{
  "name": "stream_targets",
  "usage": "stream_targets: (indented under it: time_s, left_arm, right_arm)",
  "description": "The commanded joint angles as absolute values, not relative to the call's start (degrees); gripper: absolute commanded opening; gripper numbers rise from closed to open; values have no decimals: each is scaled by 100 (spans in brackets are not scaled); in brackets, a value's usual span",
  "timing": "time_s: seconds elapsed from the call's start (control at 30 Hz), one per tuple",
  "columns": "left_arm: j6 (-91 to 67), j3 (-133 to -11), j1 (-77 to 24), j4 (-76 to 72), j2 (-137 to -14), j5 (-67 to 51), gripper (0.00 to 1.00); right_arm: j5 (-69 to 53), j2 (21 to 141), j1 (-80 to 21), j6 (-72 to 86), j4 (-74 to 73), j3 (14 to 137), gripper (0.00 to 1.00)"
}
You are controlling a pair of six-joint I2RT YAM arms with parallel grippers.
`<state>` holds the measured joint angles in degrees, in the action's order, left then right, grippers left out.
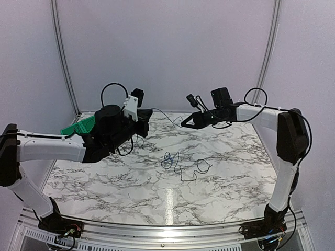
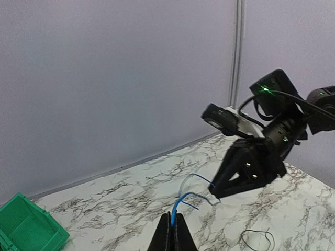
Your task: Untangle the cables
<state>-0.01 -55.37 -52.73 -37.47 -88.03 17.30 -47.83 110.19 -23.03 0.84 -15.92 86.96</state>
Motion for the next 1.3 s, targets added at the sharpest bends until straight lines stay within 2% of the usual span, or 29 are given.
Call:
stream_targets:
  time_s: [0.0, 0.17, 0.37, 0.6, 1.27]
  left_arm:
    - [-333, -5934, -4704, -3106, -8758, 1839, 0]
    - [-559, -6446, -4053, -2622, -9074, 1589, 0]
    - [-534, -6991, -3534, -2245, -9581, 1282, 0]
    - [-443, -7615, -3073, -1811, -10048, 1314, 0]
    - [-876, -8419, -2359, -1002, -10632, 864, 0]
  right_arm:
    - [-5222, 10703, -2320, 22, -1533, 8554, 24]
    - [-5293, 10469, -2325, -307, -1451, 8168, 33]
    - [-5406, 10107, -2241, -869, -1926, 8243, 35]
    - [-5035, 9408, -2197, -1444, -1991, 8083, 36]
    - [-5000, 9461, -2190, -1644, -2048, 8060, 35]
